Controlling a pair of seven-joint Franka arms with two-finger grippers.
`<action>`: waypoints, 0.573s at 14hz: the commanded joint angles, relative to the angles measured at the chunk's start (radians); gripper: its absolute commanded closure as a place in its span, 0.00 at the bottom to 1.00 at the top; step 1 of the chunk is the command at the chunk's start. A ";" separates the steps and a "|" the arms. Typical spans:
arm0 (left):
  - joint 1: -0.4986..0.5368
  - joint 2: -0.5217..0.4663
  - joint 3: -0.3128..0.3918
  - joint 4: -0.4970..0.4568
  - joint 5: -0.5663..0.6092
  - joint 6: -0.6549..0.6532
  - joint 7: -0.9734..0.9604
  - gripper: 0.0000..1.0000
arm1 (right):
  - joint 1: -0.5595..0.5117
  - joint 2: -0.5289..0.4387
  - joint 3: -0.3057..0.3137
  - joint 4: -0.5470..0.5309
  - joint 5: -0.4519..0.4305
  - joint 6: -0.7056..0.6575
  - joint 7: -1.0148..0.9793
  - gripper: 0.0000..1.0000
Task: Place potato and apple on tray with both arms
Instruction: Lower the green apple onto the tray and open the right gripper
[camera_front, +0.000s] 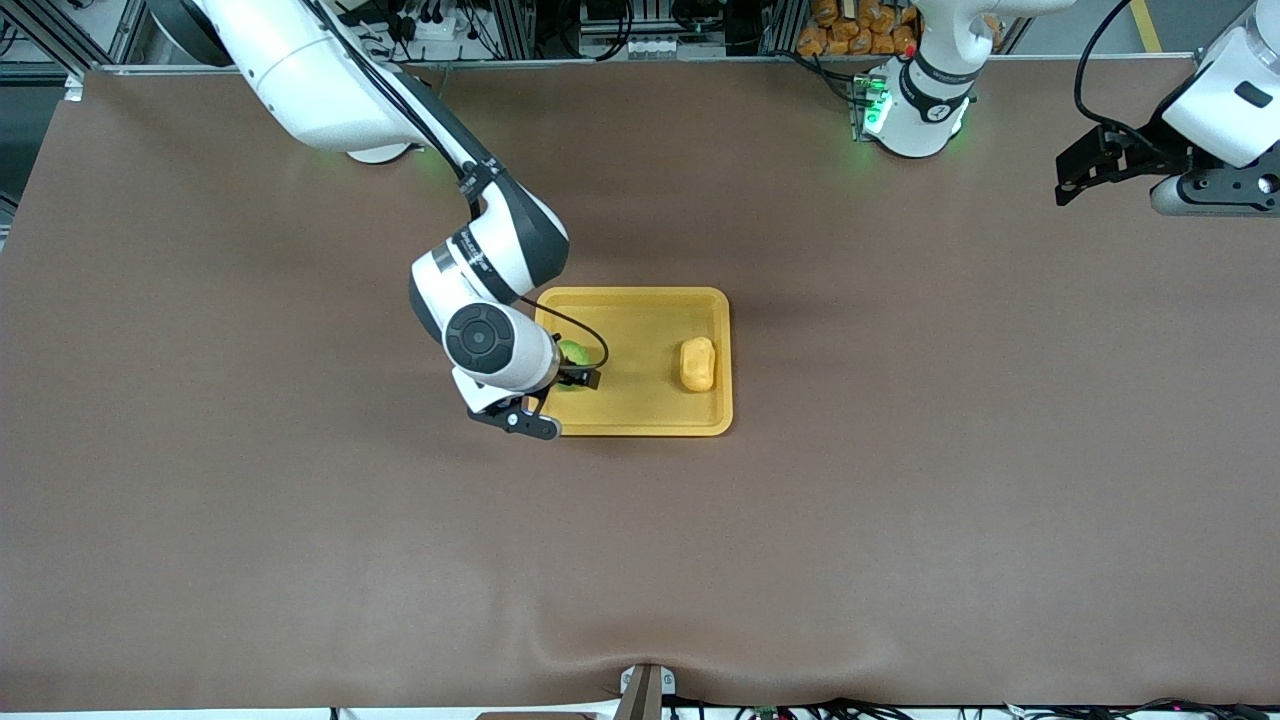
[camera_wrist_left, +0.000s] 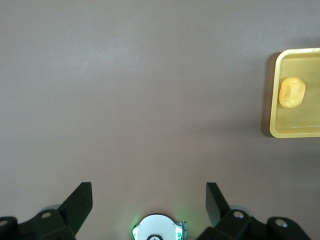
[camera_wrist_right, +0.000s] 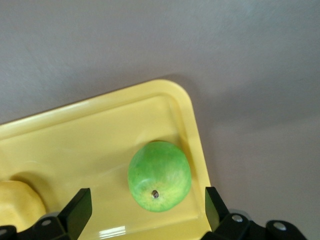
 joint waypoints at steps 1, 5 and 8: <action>0.001 -0.005 0.008 0.003 -0.019 0.002 0.015 0.00 | -0.055 -0.004 0.011 0.127 -0.003 -0.171 0.005 0.00; 0.001 -0.012 0.008 0.001 -0.019 -0.006 0.013 0.00 | -0.123 -0.005 0.016 0.223 0.001 -0.285 0.004 0.00; 0.001 -0.015 0.008 0.004 -0.019 -0.021 0.010 0.00 | -0.155 -0.051 0.005 0.281 -0.005 -0.361 0.001 0.00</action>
